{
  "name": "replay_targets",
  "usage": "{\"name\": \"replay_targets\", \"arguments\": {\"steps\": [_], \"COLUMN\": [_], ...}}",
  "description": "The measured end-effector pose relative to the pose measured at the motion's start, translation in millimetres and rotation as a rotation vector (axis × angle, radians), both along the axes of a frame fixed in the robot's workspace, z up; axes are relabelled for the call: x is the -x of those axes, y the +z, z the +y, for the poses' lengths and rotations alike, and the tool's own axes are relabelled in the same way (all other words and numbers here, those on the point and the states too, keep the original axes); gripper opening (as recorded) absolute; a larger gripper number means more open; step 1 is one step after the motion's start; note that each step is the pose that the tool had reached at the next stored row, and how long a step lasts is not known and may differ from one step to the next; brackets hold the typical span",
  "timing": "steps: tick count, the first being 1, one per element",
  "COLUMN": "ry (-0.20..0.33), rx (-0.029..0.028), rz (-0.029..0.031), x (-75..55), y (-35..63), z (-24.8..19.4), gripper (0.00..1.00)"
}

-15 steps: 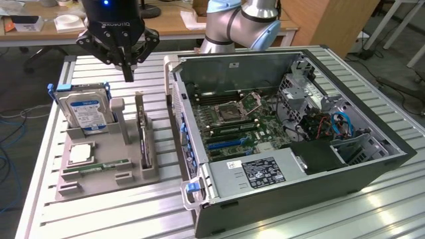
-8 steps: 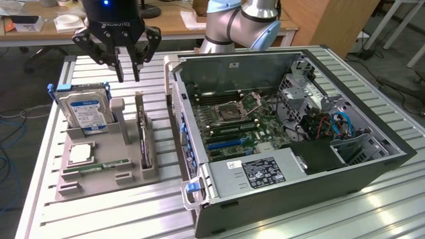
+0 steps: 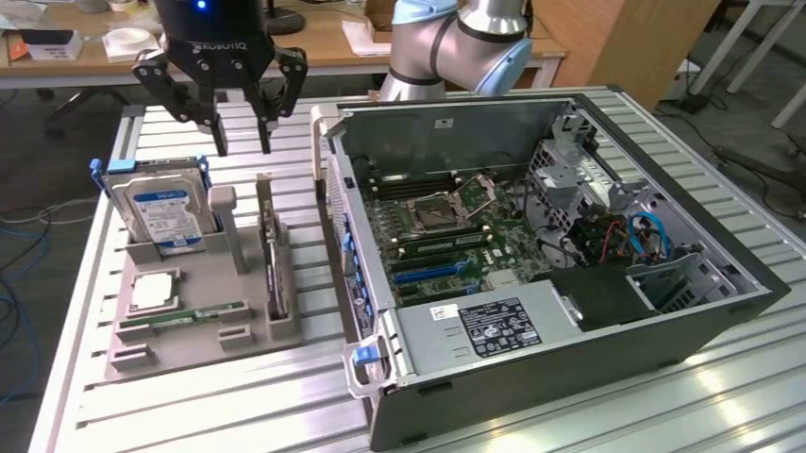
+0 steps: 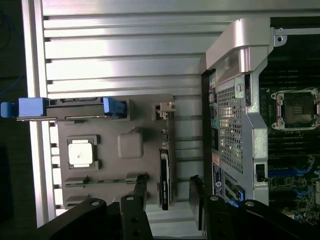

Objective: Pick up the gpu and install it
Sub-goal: 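Pick up the gpu and move the gpu toward the slot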

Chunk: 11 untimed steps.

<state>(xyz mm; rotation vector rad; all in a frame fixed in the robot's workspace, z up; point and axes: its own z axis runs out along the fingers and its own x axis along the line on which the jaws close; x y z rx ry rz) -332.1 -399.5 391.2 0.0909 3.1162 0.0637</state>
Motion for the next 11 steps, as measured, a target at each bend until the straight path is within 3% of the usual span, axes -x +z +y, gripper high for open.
{"name": "replay_targets", "arguments": {"steps": [4,11], "ry": [0.018,0.019], "rx": [0.0018,0.0029], "rz": [0.0006,0.0008], "x": [-0.1,-0.1], "y": [-0.2,-0.1], "z": [-2.4,-13.0], "gripper": [0.47,0.47]}}
